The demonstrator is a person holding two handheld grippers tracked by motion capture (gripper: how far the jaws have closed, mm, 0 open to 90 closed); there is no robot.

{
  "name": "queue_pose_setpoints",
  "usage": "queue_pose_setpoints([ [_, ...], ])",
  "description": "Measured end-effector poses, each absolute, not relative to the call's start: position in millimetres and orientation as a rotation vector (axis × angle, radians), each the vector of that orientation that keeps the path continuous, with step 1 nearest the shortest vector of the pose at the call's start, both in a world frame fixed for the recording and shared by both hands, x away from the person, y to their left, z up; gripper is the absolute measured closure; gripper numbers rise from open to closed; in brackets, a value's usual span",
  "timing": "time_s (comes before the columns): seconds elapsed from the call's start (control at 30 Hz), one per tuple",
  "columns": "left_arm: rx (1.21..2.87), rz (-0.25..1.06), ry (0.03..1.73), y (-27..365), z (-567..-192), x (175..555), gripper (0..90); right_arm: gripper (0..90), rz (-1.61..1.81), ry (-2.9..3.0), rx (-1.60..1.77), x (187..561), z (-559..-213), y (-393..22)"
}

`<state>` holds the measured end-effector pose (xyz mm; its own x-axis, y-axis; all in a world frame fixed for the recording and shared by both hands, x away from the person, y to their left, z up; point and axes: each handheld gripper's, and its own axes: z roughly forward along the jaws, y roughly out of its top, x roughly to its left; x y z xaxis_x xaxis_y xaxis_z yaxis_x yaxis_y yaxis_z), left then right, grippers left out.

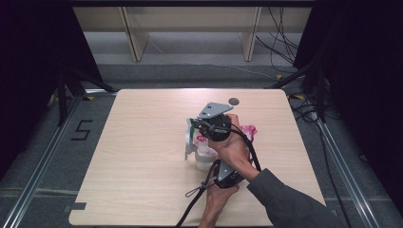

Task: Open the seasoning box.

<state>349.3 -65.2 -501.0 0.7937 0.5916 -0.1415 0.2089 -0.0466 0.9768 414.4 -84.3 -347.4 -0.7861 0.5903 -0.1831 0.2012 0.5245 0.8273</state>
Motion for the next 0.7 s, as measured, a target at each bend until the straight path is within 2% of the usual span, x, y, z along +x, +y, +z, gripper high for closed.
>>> queue_pose_setpoints([
  [0.7, 1.626, 0.354, 0.636, -64.3, -501.7, 349.1, 73.6, 89.3, 1.16, 2.338, 0.658, 415.0, -350.4, -80.8],
])
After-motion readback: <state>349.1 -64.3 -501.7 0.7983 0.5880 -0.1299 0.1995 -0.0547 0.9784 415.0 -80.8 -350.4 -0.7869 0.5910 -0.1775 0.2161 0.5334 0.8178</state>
